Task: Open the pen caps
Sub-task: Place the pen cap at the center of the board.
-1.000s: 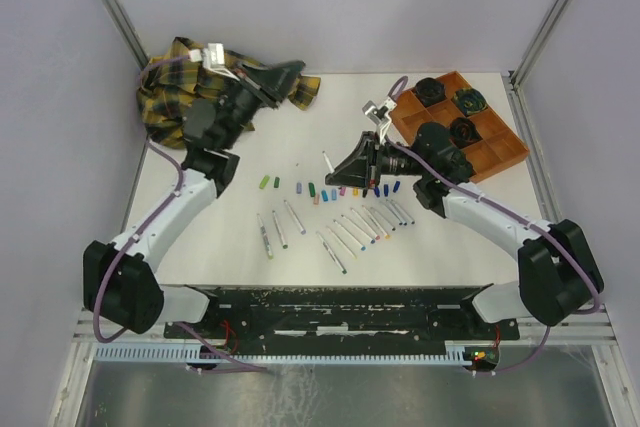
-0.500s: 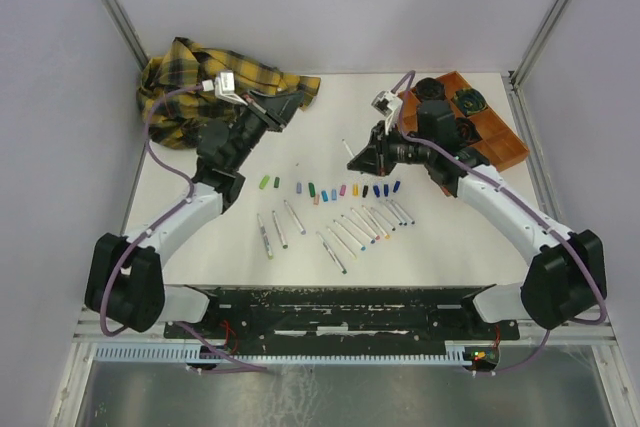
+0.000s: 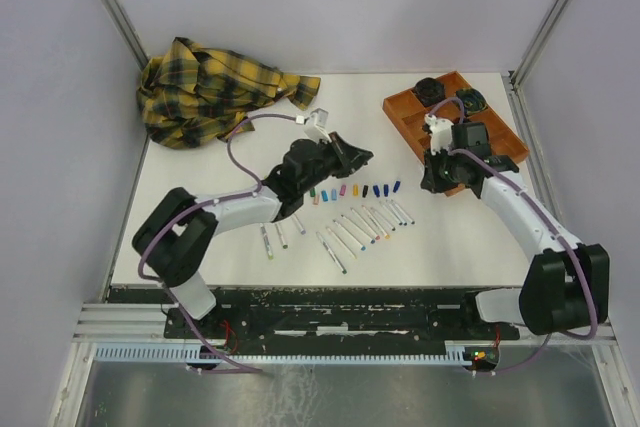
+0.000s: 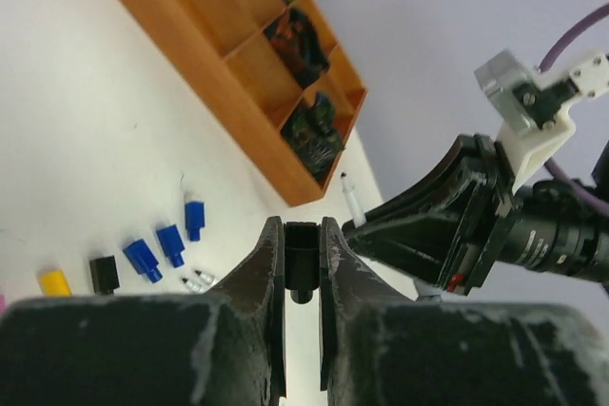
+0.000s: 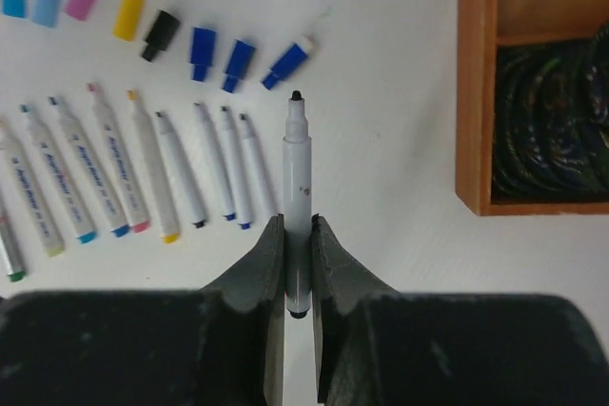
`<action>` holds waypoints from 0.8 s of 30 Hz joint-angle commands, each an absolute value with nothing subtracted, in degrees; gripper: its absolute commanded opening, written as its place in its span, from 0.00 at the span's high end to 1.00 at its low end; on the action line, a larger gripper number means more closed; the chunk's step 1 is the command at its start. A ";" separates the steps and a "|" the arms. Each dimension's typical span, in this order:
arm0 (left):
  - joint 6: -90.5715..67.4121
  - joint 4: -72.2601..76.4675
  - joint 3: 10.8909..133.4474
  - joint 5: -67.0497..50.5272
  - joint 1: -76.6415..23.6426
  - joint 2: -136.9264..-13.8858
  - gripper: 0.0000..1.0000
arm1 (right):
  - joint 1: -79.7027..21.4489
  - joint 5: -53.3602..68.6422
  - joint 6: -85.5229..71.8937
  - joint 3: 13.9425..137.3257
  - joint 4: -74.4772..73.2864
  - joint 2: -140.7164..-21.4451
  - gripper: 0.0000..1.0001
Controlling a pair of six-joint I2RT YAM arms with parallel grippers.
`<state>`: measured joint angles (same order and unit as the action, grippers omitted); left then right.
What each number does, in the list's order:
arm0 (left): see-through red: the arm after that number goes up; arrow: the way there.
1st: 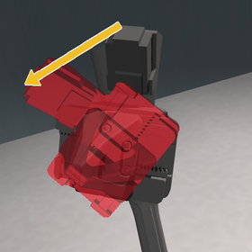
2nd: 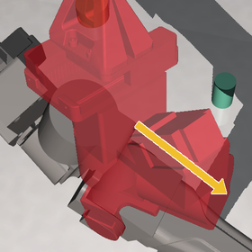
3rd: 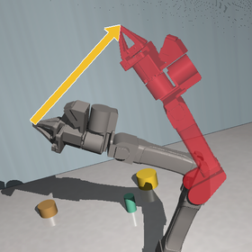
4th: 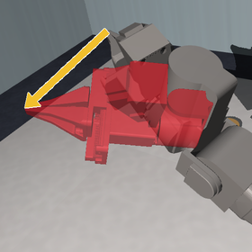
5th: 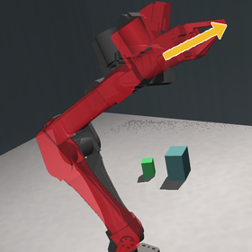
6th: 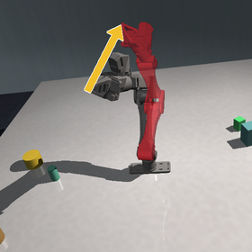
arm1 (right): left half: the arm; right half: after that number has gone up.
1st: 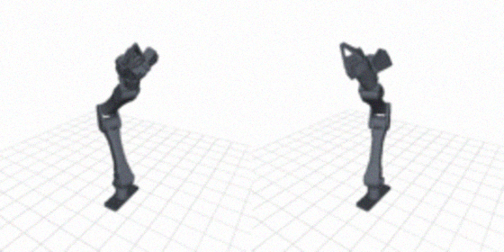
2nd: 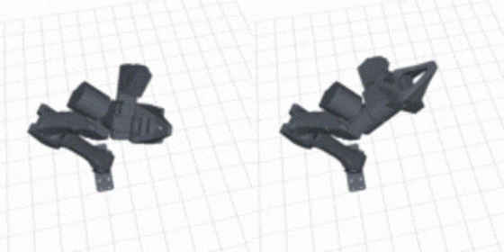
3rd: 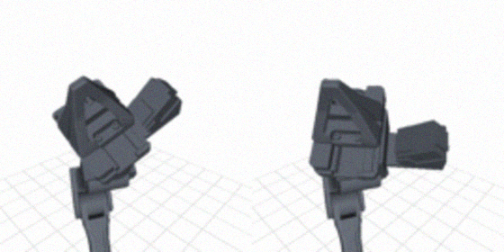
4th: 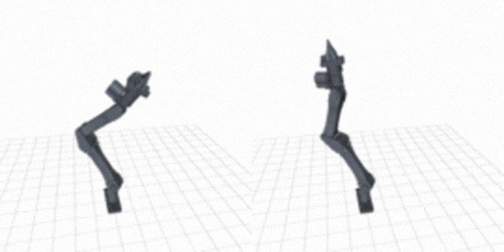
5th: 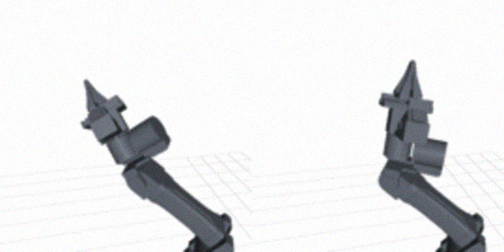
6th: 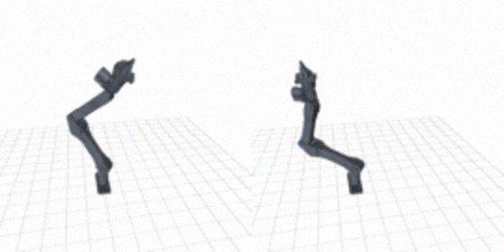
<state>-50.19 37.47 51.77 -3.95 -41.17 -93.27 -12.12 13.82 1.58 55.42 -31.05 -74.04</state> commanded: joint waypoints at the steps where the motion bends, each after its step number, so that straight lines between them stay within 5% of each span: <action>1: -52.82 32.84 59.18 -0.29 -44.47 -99.76 0.97 | -7.30 16.06 6.69 56.87 -36.06 -80.35 0.97; 11: -51.87 13.62 79.57 2.45 -50.21 -116.26 0.97 | -3.57 22.88 6.28 60.76 -40.31 -96.24 0.92; 24: -52.12 -5.61 101.18 7.40 -53.06 -131.51 0.97 | 1.76 26.90 5.88 60.11 -40.97 -97.16 0.90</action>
